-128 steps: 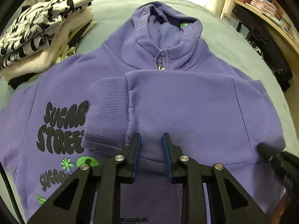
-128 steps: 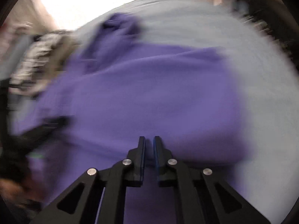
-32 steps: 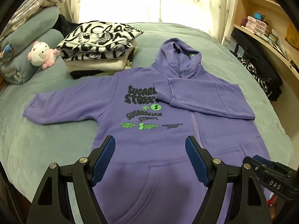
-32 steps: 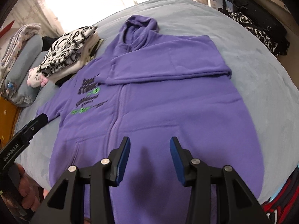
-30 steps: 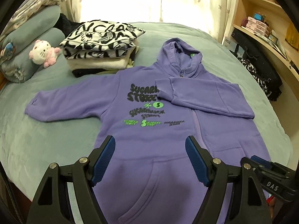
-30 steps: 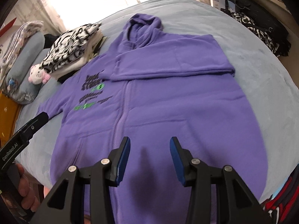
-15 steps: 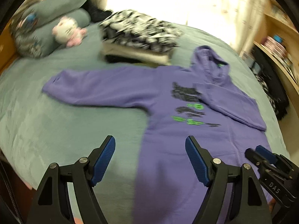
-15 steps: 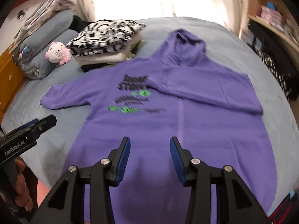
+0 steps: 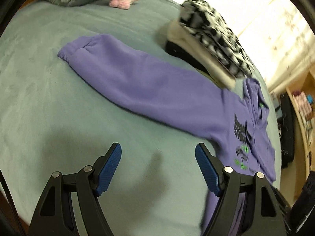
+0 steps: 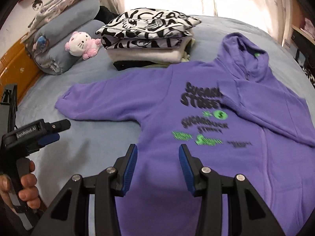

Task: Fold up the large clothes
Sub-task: 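Move the left tool to the other sleeve cuff and close on it, then fold the held sleeve across the hoodie front with the left tool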

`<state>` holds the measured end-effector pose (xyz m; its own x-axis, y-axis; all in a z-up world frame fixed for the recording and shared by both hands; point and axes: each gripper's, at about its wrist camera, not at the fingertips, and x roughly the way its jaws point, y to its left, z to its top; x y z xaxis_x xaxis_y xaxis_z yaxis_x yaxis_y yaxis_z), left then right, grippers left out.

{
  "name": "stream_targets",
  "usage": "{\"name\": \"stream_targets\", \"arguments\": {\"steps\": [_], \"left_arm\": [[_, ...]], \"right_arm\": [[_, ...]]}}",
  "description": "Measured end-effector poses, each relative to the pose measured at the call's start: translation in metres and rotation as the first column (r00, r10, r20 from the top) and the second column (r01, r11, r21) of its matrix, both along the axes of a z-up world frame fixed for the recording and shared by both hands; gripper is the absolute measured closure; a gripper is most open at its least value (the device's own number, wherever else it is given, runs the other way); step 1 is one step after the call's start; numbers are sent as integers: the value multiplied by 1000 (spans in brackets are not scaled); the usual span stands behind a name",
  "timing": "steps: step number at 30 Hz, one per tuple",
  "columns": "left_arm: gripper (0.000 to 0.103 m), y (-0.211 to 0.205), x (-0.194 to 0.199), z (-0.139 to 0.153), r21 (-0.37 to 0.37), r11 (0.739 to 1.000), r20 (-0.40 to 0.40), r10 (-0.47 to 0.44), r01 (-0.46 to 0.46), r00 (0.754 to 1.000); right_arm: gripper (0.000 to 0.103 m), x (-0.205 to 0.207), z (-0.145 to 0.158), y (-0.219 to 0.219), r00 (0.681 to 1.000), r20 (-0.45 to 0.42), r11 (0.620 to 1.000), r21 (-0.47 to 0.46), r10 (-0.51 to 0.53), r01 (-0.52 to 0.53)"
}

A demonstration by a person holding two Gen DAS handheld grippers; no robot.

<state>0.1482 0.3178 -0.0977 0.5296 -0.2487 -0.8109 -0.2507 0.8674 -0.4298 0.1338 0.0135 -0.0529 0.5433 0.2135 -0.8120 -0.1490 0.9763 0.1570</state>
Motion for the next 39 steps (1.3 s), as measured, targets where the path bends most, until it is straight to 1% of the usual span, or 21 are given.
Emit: {"name": "stream_targets", "arguments": {"steps": [4,6,8,10,13,16,17,18,19,20,21,22,23,24,27,31,33,35,36,37,39], "left_arm": [[27,46,24,-24,-117,992,20,44,-42,999],[27,64,34,-35,-133,988,15,79,-76,997],[27,82,45,-47,-171,981,18,99,-94,995],[27,100,57,-62,-242,964,15,113,-106,993],[27,113,70,-69,-279,953,46,139,-121,989],[27,117,86,-73,-287,947,67,168,-142,984],[30,119,92,-74,-285,946,71,179,-152,981],[36,118,97,-74,-264,950,71,192,-167,979],[56,120,100,-72,-232,956,68,200,-179,978],[79,118,103,-72,-197,961,59,208,-193,976],[84,116,106,-71,-178,963,50,215,-203,975],[89,117,105,-71,-186,961,52,218,-205,975],[92,117,103,-68,-196,957,59,228,-212,972],[92,114,102,-65,-191,957,65,233,-217,970],[93,102,94,-39,-133,967,118,232,-216,966],[94,66,85,12,-88,985,225,168,-152,960],[94,38,83,39,-46,994,280,108,-99,954],[94,2,80,67,-2,999,335,31,-32,942],[94,-13,80,77,14,1000,352,1,-6,936],[94,-36,78,91,41,998,372,-49,36,927],[94,-70,75,106,76,993,400,-118,95,909]], "right_arm": [[59,29,-13,26,1000,-16,1000,-4,15,-15],[59,42,-18,39,1000,-20,1000,-12,22,-22],[59,52,-23,49,999,-25,1000,-8,26,-26],[59,61,-28,58,999,-40,999,9,35,-35],[59,69,-34,69,997,-47,998,21,56,-55],[59,71,-41,74,996,-61,997,2,72,-72],[59,71,-43,74,995,-67,997,-2,72,-73],[59,71,-45,73,995,-73,997,-4,71,-72],[59,70,-46,72,995,-76,998,-2,70,-71],[59,69,-46,70,995,-77,998,4,70,-70],[59,68,-45,69,995,-77,998,6,70,-70],[59,66,-44,67,994,-78,997,11,71,-71],[59,65,-43,65,994,-79,997,14,72,-72],[59,63,-42,62,994,-78,997,16,73,-72],[59,56,-34,51,997,-55,999,2,50,-50],[59,44,-23,26,999,-43,1000,23,8,-7],[59,37,-17,11,999,-33,999,30,-18,19],[59,29,-12,-6,998,-23,998,34,-52,53],[59,26,-10,-13,998,-22,997,39,-64,65],[59,21,-8,-25,996,-21,995,48,-85,86],[59,16,-5,-39,994,-17,992,54,-113,113]]}}
